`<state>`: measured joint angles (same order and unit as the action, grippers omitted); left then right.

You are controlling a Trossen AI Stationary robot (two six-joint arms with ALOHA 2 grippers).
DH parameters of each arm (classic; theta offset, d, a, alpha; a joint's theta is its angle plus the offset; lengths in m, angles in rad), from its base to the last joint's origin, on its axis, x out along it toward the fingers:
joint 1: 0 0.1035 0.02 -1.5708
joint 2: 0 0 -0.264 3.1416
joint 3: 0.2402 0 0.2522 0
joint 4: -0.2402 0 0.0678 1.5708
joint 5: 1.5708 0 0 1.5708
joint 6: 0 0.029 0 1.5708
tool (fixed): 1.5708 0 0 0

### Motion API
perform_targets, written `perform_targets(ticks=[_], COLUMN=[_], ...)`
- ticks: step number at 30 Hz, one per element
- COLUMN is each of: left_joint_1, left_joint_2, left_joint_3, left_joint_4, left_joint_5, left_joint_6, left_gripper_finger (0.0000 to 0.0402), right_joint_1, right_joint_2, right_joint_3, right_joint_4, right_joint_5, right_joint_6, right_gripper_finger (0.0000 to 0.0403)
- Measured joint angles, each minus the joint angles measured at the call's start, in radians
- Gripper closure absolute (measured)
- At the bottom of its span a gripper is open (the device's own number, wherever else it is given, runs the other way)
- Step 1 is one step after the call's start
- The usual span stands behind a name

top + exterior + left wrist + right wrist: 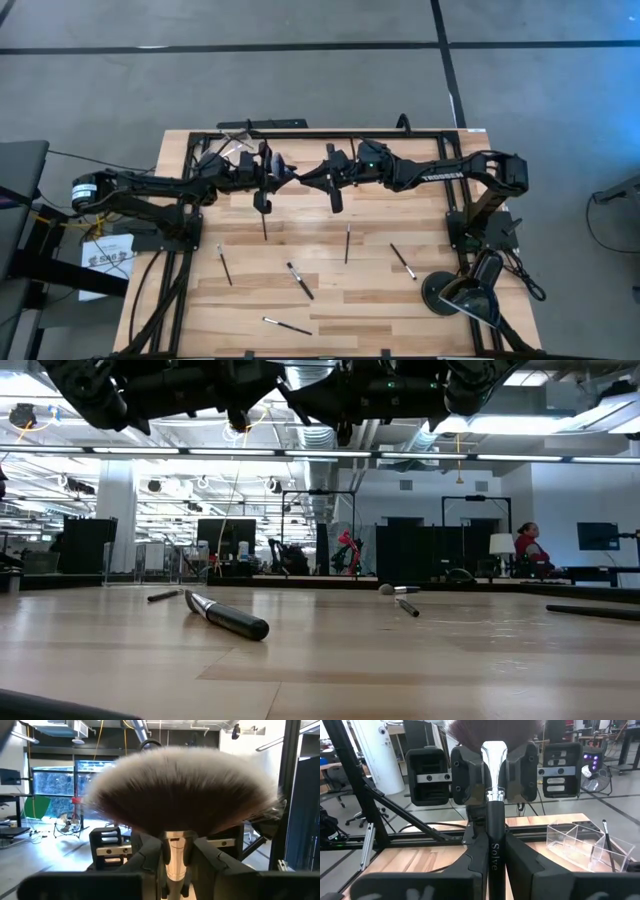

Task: Put items in baskets/containers
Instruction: Put the highlighter brush into the transparent bin

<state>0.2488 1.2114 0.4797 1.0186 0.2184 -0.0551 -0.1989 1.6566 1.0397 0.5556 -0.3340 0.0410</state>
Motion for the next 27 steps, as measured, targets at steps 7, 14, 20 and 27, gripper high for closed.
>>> perform_targets(ticks=[7,14,20,27], left_joint_1=[0.007,0.04,0.092,0.136], left_joint_2=[0.0,0.001,-0.048,-0.181], left_joint_3=[-0.001,-0.001,-0.001,-0.002], left_joint_4=[-0.016,-0.079,-0.161,-0.438], left_joint_5=[-0.001,-0.024,-0.07,-0.414], left_joint_6=[0.017,0.043,0.048,0.147], left_gripper_finger=[0.0339,0.0335,0.0332,0.0334], right_joint_1=[-0.001,-0.016,-0.06,-0.098], right_joint_2=[0.0,0.0,0.0,0.0], right_joint_3=[0.001,0.003,0.0,0.0], right_joint_4=[-0.034,-0.124,-0.3,-0.398], right_joint_5=[0.001,0.063,0.226,0.281], right_joint_6=[-0.014,-0.014,-0.013,-0.004], right_gripper_finger=[0.0353,0.0342,0.0331,0.0315])
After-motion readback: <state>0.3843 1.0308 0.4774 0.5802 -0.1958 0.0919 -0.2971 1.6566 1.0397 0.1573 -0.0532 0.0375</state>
